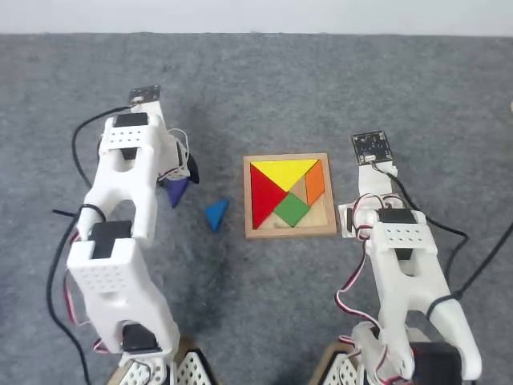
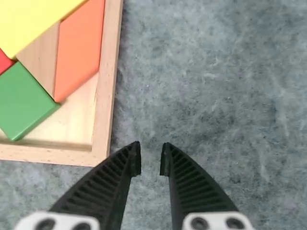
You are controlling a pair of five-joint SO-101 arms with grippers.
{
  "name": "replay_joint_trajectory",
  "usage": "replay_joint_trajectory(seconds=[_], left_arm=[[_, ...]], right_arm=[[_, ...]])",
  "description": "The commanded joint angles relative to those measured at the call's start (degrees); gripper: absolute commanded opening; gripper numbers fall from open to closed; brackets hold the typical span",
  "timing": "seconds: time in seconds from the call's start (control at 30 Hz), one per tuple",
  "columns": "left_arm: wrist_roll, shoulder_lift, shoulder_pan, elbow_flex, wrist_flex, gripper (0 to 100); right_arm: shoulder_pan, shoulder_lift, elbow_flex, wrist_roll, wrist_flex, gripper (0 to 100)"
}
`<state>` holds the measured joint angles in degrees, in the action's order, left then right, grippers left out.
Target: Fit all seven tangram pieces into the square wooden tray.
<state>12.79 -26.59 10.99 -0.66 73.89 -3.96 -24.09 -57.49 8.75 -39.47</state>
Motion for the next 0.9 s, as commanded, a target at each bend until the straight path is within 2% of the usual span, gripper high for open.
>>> replay_joint_trajectory(seconds=[0.0,0.17,0.37,0.6,0.87], left_arm=[[0.5,-3.9,-0.3,3.3,-2.5,25],[0.7,-8.9,0.7,10.2,2.5,25],[0.4,-10.1,0.7,11.4,3.2,15],[-1.1,-9.9,0.7,11.3,3.2,10],[-3.5,-2.7,0.2,11.5,5.6,9]], right_arm=[[0.8,-2.5,0.5,-0.3,0.7,7.2],[0.8,-2.5,0.5,-0.3,0.7,7.2],[0.8,-2.5,0.5,-0.3,0.7,7.2],[0.8,-2.5,0.5,-0.3,0.7,7.2],[0.8,-2.5,0.5,-0.4,0.7,7.2]])
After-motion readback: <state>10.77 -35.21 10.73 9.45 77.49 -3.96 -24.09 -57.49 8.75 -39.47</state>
